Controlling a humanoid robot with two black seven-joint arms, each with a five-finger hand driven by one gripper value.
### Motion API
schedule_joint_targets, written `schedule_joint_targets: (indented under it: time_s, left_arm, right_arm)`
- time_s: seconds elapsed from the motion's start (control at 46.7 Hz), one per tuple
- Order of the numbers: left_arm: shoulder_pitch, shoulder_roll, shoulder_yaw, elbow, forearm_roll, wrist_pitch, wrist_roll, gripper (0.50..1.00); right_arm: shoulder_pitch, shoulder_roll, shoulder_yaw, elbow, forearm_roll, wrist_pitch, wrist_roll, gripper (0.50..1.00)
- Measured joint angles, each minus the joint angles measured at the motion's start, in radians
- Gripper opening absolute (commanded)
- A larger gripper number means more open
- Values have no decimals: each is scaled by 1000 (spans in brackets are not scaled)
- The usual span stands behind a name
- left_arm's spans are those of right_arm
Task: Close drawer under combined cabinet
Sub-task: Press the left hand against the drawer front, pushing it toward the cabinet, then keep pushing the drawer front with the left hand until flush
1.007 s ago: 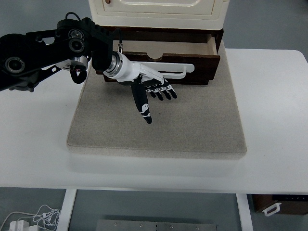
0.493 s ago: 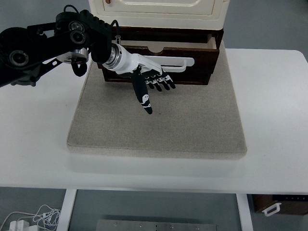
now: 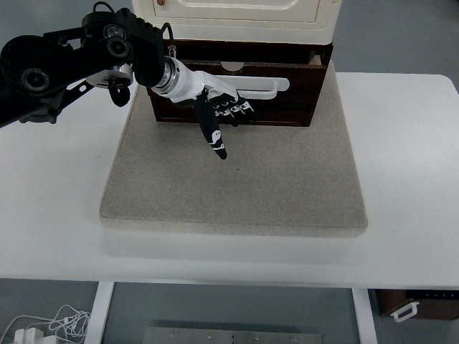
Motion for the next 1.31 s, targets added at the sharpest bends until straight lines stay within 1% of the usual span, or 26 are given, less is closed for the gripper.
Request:
schedule_joint_targets:
  time_s: [0.643,1.307]
  left_arm:
    - [1,-3,-23,85,26,8,-8,1000]
    - [6,1,-30,91,25,26,-16,1000]
  right_arm:
    - [-1,0,0,0,0,0,0,952]
    - [0,0,0,0,0,0,0,952]
